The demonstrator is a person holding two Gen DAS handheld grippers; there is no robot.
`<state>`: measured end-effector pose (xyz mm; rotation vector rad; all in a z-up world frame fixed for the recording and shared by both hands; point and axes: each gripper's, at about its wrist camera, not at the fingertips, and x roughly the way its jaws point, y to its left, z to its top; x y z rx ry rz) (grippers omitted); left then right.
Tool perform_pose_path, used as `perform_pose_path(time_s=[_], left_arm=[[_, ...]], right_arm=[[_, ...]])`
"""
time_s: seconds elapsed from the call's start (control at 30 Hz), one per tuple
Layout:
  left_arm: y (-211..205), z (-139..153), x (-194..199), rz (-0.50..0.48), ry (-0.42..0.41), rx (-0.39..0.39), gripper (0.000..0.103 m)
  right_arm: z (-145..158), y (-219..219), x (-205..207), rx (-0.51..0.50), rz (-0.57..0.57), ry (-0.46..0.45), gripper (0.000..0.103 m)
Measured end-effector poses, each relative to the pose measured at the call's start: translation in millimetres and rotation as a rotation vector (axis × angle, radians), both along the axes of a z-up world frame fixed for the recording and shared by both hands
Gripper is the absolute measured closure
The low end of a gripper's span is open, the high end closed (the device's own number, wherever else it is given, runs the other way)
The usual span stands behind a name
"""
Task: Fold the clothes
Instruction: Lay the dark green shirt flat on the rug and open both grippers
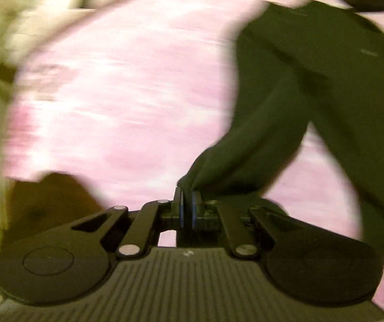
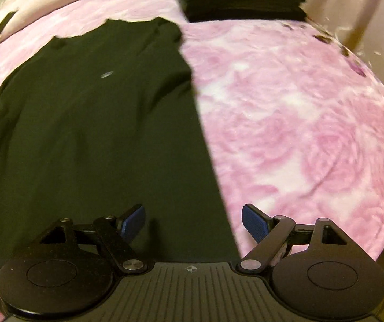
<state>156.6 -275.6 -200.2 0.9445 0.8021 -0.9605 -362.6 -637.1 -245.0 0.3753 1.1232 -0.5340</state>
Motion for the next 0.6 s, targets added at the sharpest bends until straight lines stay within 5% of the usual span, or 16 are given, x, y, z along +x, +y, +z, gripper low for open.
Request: perform_pose_path(time_s=[0.1, 0.23, 0.27, 0.4, 0.6], left_arm=[[-2.8, 14.7, 28.2, 0.098, -0.075, 0.043, 0.096], [-14.5, 22.4, -13.4, 0.055, -0.115, 0.034, 0.089], [-22.8, 18.8, -34.6, 0.040, -0.096, 0.040, 0.089], [-45.1, 9.6, -120.6, -0.026, 0.008, 0.055, 0.086], [-77.9, 0.7, -211.6, -0.081, 0.134, 0.043, 0.077]], right_arm=[[-14.5, -11.0, -0.3, 0.039, -0.003, 0.033, 0.025], [-30.0, -20.8, -3.6, 0.112, 0.023, 0.055, 0.074], [-28.8, -24.2, -3.7, 0.126, 0.046, 0.057, 0.095], [17.9, -57.7, -10.2, 0.050, 0.148, 0.050, 0.099], [91.2, -193.6, -46.4, -0.407, 0.109, 0.095, 0.100]])
